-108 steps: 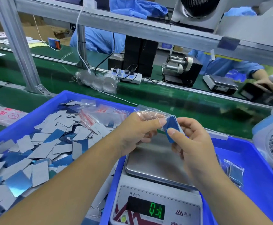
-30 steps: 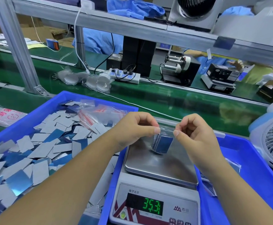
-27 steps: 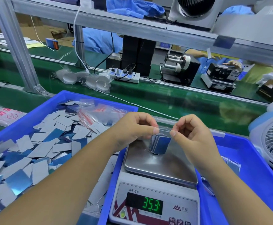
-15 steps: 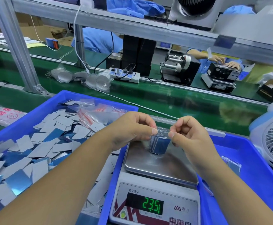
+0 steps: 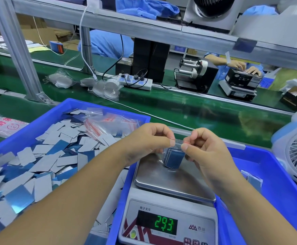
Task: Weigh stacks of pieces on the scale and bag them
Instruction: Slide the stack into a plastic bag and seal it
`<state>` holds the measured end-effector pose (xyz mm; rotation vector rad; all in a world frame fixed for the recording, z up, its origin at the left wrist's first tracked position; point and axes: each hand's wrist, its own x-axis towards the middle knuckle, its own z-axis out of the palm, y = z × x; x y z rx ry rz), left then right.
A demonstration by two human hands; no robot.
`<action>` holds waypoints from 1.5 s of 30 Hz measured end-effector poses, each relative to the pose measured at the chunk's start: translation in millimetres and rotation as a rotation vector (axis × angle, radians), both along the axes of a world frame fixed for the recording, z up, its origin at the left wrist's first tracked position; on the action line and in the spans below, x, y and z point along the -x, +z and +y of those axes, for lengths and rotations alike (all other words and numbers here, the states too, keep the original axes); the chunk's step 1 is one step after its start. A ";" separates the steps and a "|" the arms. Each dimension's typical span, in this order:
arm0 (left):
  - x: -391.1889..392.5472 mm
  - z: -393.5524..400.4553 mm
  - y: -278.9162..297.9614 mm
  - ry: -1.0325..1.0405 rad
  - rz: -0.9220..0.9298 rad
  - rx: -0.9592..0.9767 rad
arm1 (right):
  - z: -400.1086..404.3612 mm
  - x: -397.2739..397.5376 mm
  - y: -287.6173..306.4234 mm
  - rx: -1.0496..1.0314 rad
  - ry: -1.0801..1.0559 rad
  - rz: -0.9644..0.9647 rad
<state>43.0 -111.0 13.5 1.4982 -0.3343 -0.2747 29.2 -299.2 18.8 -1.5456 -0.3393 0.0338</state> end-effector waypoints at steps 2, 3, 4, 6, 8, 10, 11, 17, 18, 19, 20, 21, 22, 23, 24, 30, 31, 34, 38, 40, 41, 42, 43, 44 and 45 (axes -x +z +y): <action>-0.6 -2.9 -1.3 0.025 -0.016 -0.043 | 0.3 0.2 -0.2 -0.001 0.000 -0.006; -1.0 -3.9 -1.8 0.040 -0.024 -0.060 | 0.6 0.3 -0.1 0.001 0.001 -0.007; -1.4 -4.3 -2.3 0.047 -0.032 -0.071 | 0.5 0.7 0.2 0.002 0.001 -0.007; -1.5 -4.4 -3.0 0.049 -0.049 -0.083 | 0.3 1.7 1.3 -0.001 0.004 0.008; -0.9 -4.3 -2.9 0.052 -0.068 -0.087 | 0.0 2.9 2.5 -0.001 0.014 0.033; -0.5 -4.3 -2.7 0.056 -0.094 -0.097 | -0.5 3.0 1.8 -0.001 0.008 0.046; -0.4 -4.4 -2.5 0.056 -0.104 -0.101 | -0.9 2.9 0.9 -0.006 0.000 0.050; 0.1 -9.1 -2.7 0.075 -0.144 -0.115 | 0.5 3.0 1.3 -0.043 -0.017 0.033; 0.0 -10.2 -3.4 0.079 -0.149 -0.118 | 0.8 3.2 1.8 -0.052 -0.011 0.036; 0.1 -10.7 -4.2 0.081 -0.155 -0.129 | 0.9 3.4 2.4 -0.061 0.000 0.041; 0.2 -10.7 -4.7 0.081 -0.170 -0.146 | 0.1 3.2 2.4 -0.069 0.008 0.042; 0.2 -10.3 -4.7 0.078 -0.191 -0.165 | -0.8 3.0 2.9 -0.067 0.013 0.041; 0.0 -9.4 -4.8 0.073 -0.220 -0.188 | -2.2 2.8 3.5 -0.059 0.016 0.035; -0.1 -8.0 -4.7 0.069 -0.249 -0.210 | -3.2 3.1 4.5 -0.049 0.020 0.029; -0.1 -6.4 -4.2 0.064 -0.275 -0.227 | -4.0 3.3 5.0 -0.041 0.024 0.020; -1.7 6.8 2.4 0.035 -0.308 -0.209 | -5.1 1.9 9.2 0.014 0.028 -0.010; -2.9 9.6 2.7 0.049 -0.309 -0.214 | -6.8 1.1 10.2 0.014 0.022 -0.011; -5.2 15.2 2.4 0.068 -0.310 -0.236 | -12.7 -1.4 10.6 0.023 0.022 -0.008; -7.1 16.4 0.5 0.054 -0.294 -0.248 | -14.6 -3.5 9.1 0.054 0.025 0.002; -7.6 17.5 -0.1 0.040 -0.269 -0.241 | -15.6 -3.6 9.2 0.061 0.034 -0.003; -7.8 18.5 -0.6 0.032 -0.255 -0.239 | -16.3 -4.0 8.4 0.067 0.038 -0.009; -8.0 19.6 -0.8 0.022 -0.243 -0.241 | -17.0 -4.4 7.6 0.076 0.039 -0.013; -7.8 20.0 -0.7 0.012 -0.235 -0.246 | -17.5 -4.9 7.1 0.085 0.035 -0.012; -7.2 19.9 -0.4 0.002 -0.226 -0.244 | -17.8 -5.5 6.8 0.086 0.032 -0.006; -6.7 19.5 -0.6 -0.006 -0.213 -0.231 | -17.8 -5.9 6.5 0.084 0.038 0.004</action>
